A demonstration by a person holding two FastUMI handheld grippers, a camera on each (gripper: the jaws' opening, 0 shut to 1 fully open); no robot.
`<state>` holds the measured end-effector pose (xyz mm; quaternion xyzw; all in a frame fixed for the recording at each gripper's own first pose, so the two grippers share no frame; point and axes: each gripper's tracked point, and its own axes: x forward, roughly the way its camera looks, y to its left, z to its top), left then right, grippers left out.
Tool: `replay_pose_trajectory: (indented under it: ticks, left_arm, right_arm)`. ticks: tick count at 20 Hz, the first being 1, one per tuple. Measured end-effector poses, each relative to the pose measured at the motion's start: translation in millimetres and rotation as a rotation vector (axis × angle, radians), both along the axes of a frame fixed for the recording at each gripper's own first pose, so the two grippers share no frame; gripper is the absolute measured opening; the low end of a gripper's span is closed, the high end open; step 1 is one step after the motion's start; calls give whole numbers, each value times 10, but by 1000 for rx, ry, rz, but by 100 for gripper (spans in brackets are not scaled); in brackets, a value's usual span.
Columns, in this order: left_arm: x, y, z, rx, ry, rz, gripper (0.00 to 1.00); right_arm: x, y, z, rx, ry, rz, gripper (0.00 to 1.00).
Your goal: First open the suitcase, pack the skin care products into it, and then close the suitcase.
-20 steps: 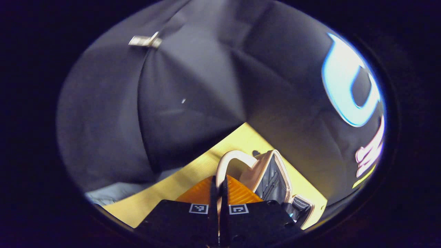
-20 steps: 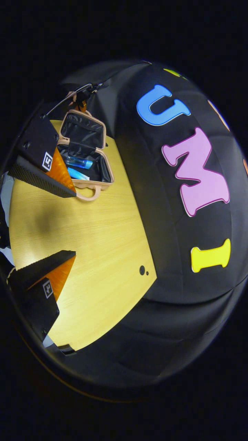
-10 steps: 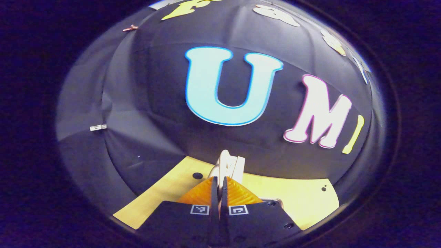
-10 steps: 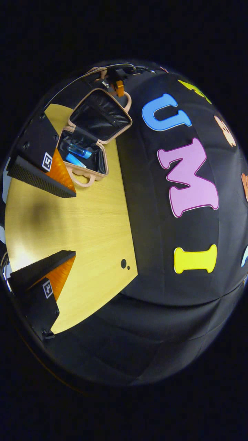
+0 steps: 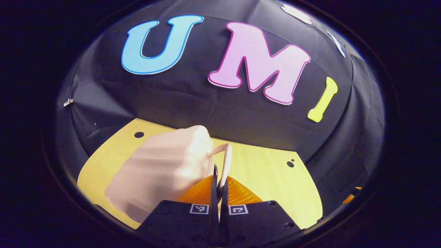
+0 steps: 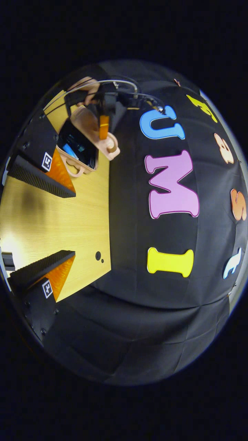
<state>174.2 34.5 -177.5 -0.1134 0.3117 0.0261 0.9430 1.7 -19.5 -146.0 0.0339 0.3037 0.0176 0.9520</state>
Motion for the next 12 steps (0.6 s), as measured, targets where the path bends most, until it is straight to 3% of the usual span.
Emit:
replay_pose_trajectory:
  ticks: [5, 8, 10, 11, 12]
  left_arm:
    - [-129, -253, -730, 14, 153, 19, 7]
    - [-123, -284, -800, 60, 130, 15, 10]
    - [-136, -368, -712, 67, 106, -17, 22]
    - [-187, -475, -636, 41, 92, -27, 38]
    - [-218, -534, -481, 10, 66, -25, 37]
  right_arm:
    - [-54, -188, 39, 5, -31, -7, 97]
    - [-8, -333, 73, 7, -49, -48, 97]
    - [49, -449, 130, 19, -69, -88, 97]
    - [75, -489, 160, 26, -82, -105, 97]
    - [100, -537, 181, 29, -93, -120, 97]
